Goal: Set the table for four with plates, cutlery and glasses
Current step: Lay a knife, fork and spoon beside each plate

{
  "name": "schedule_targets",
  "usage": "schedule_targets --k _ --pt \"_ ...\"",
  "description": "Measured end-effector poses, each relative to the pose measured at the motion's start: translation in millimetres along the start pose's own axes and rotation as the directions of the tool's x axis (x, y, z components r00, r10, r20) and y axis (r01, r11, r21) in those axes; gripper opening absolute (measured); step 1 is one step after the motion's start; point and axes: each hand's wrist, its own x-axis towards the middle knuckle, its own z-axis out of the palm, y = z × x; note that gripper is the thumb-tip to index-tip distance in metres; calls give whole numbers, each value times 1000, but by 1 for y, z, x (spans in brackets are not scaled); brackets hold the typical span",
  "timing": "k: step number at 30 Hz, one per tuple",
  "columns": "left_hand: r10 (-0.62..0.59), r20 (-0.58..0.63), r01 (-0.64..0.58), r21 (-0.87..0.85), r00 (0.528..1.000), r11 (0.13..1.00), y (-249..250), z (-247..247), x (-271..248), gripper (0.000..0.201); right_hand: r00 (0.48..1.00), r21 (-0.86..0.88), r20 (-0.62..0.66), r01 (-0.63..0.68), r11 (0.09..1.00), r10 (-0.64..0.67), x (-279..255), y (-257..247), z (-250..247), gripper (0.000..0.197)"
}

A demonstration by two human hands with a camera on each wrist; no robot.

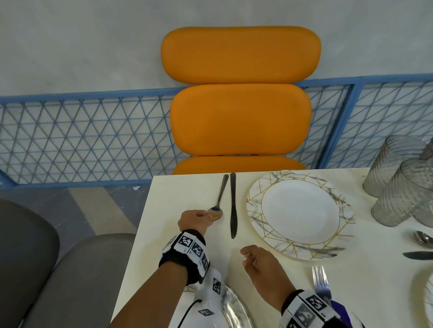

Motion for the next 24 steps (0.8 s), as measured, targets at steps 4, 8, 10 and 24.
schedule_targets --k 4,8,10,24 --pt "-15 3 15 -40 1000 999 0 4 -1 27 1000 6 -8 -19 1000 19 -5 2 -1 29" --pt "-28 -4 27 -71 1000 997 1 11 -3 26 1000 -34 -11 -9 999 9 -7 3 1 30" --pt "-36 -5 36 -72 999 997 1 14 -4 25 1000 -53 -5 -11 999 11 -7 2 1 30" --pt "179 58 -186 165 982 969 1 -7 -44 54 930 -260 -350 -213 942 114 -48 28 -78 25"
